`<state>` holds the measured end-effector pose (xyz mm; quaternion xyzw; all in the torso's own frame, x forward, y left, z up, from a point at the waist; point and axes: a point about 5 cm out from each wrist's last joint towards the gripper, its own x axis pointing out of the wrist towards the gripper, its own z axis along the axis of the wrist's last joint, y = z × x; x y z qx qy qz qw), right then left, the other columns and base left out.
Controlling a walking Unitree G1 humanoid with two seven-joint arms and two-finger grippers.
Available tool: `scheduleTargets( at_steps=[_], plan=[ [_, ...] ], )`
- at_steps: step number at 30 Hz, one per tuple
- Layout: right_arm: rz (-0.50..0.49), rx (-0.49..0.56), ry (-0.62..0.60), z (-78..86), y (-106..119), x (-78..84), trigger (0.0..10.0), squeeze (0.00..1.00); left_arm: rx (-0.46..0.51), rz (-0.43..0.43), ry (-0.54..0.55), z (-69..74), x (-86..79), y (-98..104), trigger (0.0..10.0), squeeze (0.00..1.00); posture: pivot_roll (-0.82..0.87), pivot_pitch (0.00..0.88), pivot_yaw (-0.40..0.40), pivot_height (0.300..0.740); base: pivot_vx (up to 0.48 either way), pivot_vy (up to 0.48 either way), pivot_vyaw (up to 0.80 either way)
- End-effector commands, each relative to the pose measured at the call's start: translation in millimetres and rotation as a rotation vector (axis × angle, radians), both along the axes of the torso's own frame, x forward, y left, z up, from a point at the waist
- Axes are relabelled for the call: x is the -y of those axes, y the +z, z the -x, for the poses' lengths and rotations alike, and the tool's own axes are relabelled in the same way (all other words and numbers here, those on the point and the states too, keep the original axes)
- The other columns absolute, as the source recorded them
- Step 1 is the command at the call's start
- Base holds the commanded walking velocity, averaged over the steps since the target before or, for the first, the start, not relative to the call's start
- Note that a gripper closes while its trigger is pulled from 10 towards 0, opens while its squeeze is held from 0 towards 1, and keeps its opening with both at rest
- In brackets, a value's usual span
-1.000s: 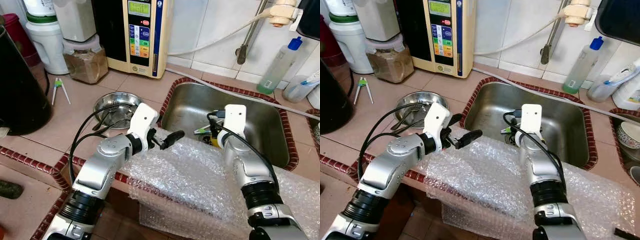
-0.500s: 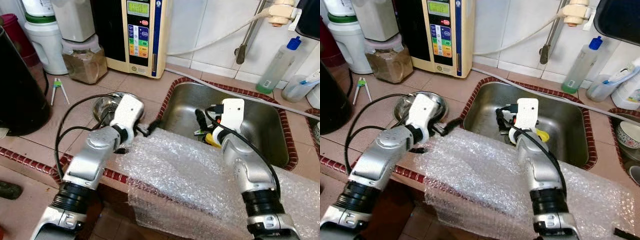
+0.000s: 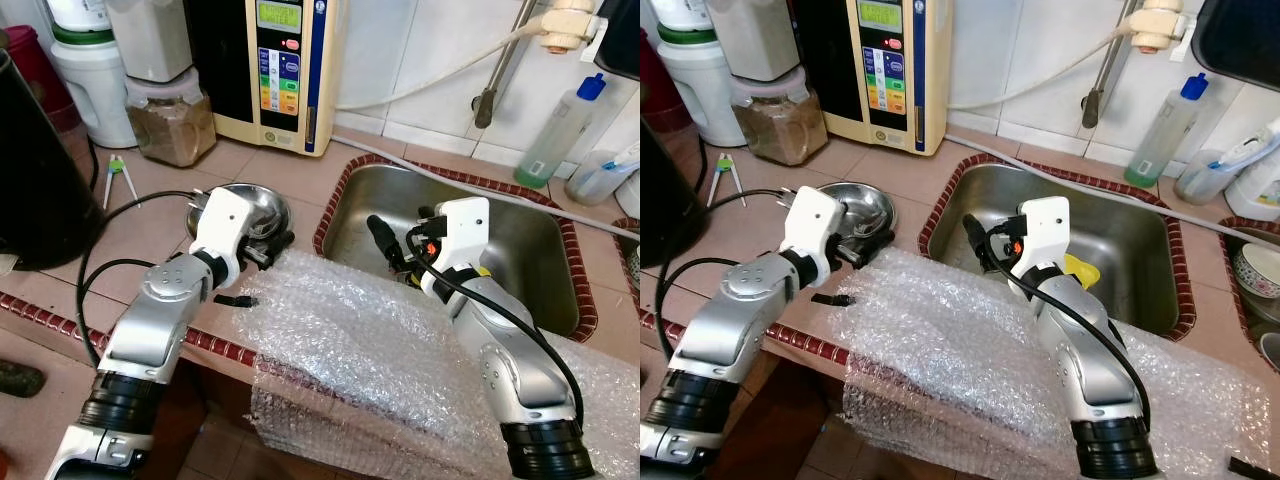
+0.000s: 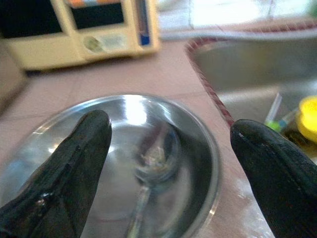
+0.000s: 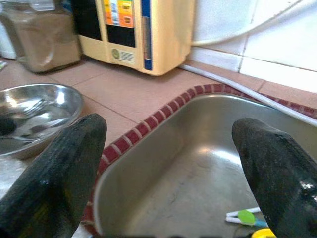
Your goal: Kitchen organization
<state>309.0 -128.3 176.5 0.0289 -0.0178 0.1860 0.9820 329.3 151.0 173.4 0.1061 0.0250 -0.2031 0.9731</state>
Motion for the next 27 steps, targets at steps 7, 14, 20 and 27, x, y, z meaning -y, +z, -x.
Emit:
scheduleTargets(
  at_steps=[7, 14, 20, 27],
  plan=[
    [0.034, 0.024, 0.105, 16.1, 5, -11.5, 10.0, 0.00, 0.098, 0.000, 0.047, 22.8, -0.6, -13, 10.0, 0.00, 0.03, 0.086, -0.070, 0.740, 0.000, 0.000, 0.00],
    [0.039, 0.048, 0.203, 25.5, 9, -22.0, 10.0, 0.00, 0.060, 0.007, 0.039, 26.3, 8.2, -31, 10.0, 0.00, 0.02, 0.084, -0.069, 0.740, 0.000, 0.000, 0.00],
    [0.053, 0.052, 0.237, 30.3, 10, -25.0, 10.0, 0.00, 0.017, 0.012, 0.065, 23.3, 7.5, -44, 10.0, 0.00, 0.01, 0.084, -0.069, 0.740, 0.000, 0.000, 0.00],
    [0.056, 0.049, 0.247, 31.4, 10, -25.0, 10.0, 0.00, 0.073, 0.012, 0.160, 17.8, -8.0, -38, 10.0, 0.00, 0.01, 0.082, -0.071, 0.740, 0.000, 0.000, 0.00]
  ],
)
